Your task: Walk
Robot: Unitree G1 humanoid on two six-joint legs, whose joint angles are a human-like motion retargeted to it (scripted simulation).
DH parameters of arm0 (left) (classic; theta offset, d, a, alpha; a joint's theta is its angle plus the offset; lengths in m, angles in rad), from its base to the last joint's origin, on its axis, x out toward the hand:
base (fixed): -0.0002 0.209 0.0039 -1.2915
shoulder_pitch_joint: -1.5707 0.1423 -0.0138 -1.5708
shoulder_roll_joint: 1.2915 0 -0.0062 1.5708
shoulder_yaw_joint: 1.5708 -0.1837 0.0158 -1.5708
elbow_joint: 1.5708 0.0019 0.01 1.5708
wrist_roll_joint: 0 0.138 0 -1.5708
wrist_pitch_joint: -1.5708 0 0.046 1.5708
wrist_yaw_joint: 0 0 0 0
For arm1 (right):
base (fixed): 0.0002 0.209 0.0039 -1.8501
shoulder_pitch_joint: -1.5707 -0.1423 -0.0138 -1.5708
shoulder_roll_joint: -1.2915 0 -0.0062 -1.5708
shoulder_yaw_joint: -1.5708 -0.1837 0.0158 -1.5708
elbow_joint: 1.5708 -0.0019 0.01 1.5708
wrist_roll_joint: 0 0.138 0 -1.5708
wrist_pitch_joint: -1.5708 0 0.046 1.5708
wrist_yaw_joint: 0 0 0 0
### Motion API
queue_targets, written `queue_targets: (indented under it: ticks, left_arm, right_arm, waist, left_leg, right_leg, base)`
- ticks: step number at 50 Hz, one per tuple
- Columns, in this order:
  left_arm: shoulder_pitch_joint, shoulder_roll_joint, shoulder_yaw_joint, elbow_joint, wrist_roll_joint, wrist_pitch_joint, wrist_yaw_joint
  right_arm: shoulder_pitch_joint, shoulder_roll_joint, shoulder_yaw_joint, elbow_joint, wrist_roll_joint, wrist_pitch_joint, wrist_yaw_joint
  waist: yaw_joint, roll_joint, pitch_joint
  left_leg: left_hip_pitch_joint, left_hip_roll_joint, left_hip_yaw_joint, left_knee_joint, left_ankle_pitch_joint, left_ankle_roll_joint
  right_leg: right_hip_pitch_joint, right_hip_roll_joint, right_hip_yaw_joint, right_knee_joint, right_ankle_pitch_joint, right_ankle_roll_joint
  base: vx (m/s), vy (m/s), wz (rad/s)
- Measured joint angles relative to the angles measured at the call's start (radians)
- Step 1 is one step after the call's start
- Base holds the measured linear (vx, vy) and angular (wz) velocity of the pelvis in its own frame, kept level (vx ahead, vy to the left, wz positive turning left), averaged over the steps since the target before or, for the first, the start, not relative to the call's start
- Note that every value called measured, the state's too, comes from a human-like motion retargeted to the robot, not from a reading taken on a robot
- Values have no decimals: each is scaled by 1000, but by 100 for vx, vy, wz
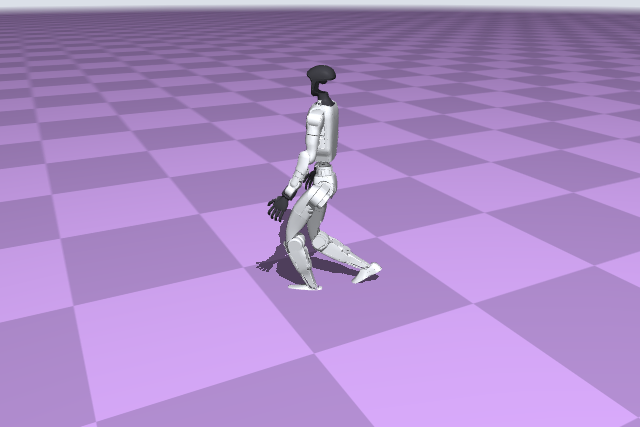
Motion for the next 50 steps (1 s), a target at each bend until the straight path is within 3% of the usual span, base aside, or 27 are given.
queue_targets:
  ticks: [2, 7, 11, 16, 20, 24, 36, 45, 50]
  left_arm:
    - [-18, 0, -15, 12, 22, 7, -12]
    - [-52, -8, -55, 38, 77, 21, -23]
    - [-77, -18, -76, 51, 107, 17, -24]
    - [-94, -31, -99, 40, 130, 0, -35]
    - [-93, -46, -107, 24, 132, 0, -43]
    - [-86, -69, -99, 36, 135, 13, -43]
    - [-25, -87, -51, 137, 161, 59, -48]
    - [-7, -65, -14, 162, 136, 69, -29]
    - [-3, -55, 5, 154, 108, 68, -14]
  right_arm:
    - [-12, -5, -3, -18, 5, 0, 4]
    - [-27, -20, -6, -65, 15, -7, -17]
    - [-33, -26, -6, -87, 15, -4, -41]
    - [-31, -27, -11, -80, 12, 6, -61]
    - [-23, -32, -12, -57, -1, 16, -76]
    - [-23, -31, -15, -20, -12, 28, -96]
    - [-14, 5, -59, 37, 43, 30, -76]
    - [-17, 28, -64, 56, 61, 35, -71]
    - [-18, 27, -67, 63, 78, 36, -52]
  waist:
    - [-26, -13, 5]
    - [-83, 24, 26]
    - [-107, 87, 43]
    - [-90, 172, 49]
    - [-73, 207, 54]
    - [-74, 208, 57]
    - [-116, 132, 38]
    - [-53, 166, 76]
    - [-7, 156, 78]
  left_leg:
    - [43, -26, 3, -39, -5, 12]
    - [113, -9, -17, -30, -62, 5]
    - [140, 55, -43, 30, -118, -17]
    - [131, 154, -72, 167, -200, -42]
    - [134, 204, -74, 294, -276, -49]
    - [157, 236, -39, 329, -315, -44]
    - [289, 148, 2, 108, -314, -14]
    - [217, 249, -36, 339, -330, -37]
    - [153, 229, -88, 292, -325, -24]
  right_leg:
    - [-78, -56, -5, 113, 43, 2]
    - [-240, -102, -40, 148, -46, -57]
    - [-330, -21, -55, -54, -103, -73]
    - [-370, 148, -46, -313, -38, -58]
    - [-351, 205, -69, -331, -31, -78]
    - [-326, 191, -104, -280, -89, -98]
    - [-314, 71, -142, -214, -96, -71]
    - [-261, 168, -145, -287, -96, -100]
    - [-219, 186, -103, -357, -69, -84]
  base:
    - [40, 5, 11]
    - [39, 0, 4]
    - [36, -7, -4]
    - [29, -10, -15]
    - [23, -9, 3]
    - [22, -5, 23]
    - [19, -2, 3]
    - [12, -3, -53]
    - [15, 3, -66]
